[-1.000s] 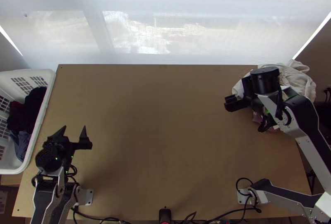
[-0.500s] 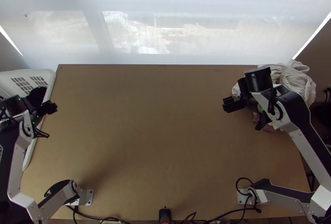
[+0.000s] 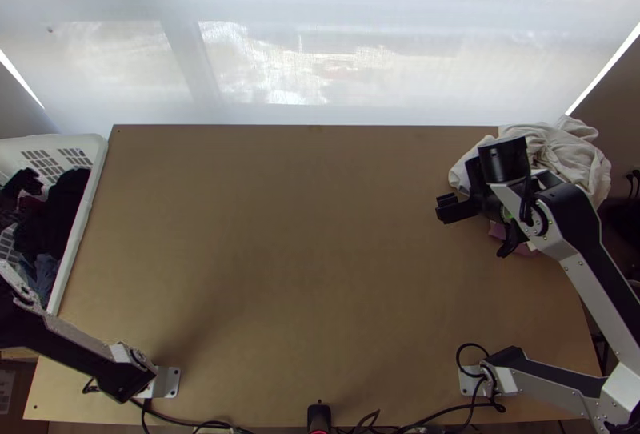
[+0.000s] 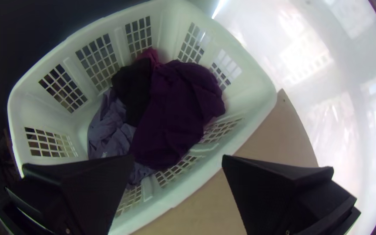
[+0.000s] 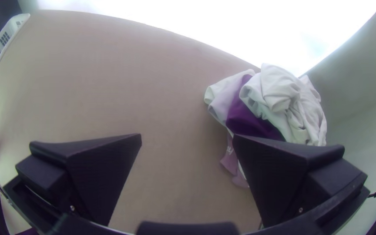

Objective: Fold the t-shirt

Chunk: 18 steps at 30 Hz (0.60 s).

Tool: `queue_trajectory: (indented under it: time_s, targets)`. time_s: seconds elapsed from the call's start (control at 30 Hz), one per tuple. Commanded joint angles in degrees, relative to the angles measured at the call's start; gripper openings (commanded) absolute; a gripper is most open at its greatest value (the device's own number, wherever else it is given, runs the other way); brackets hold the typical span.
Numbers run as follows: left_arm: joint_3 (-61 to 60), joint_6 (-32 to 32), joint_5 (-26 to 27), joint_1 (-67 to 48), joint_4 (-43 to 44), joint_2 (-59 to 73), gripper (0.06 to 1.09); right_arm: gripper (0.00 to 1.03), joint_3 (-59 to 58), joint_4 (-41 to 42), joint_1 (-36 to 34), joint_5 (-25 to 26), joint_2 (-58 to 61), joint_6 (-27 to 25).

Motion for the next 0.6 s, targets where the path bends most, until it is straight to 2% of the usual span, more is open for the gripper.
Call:
queue_trajectory:
  time_s: [0.0, 0.13, 0.27, 0.43, 0.57]
  targets:
    - [17.9, 2.2, 8.4, 6.3, -6.3, 18.8, 1.04, 0.98, -0.5, -0.3, -0.2, 0.0, -0.5, -0.6]
    - [20.5, 5.6, 7.0, 5.6, -3.8, 24.3, 1.04, 0.98, -0.6, -1.3, -0.3, 0.1, -0.6, -0.8]
    - [23.7, 8.7, 2.9, 3.9, -1.9, 30.4, 1.04, 0.98, -3.1, -1.5, -0.3, 0.2, -1.2, -2.5]
    - [26.9, 9.7, -1.3, 0.8, -1.9, 36.5, 1.04, 0.98, -8.4, -1.5, 0.0, 1.0, -4.1, -4.2]
    - [28.6, 9.0, -2.9, -0.1, 1.9, 40.5, 1.04, 0.98, -10.3, -1.5, -0.7, 1.7, -5.6, -6.3]
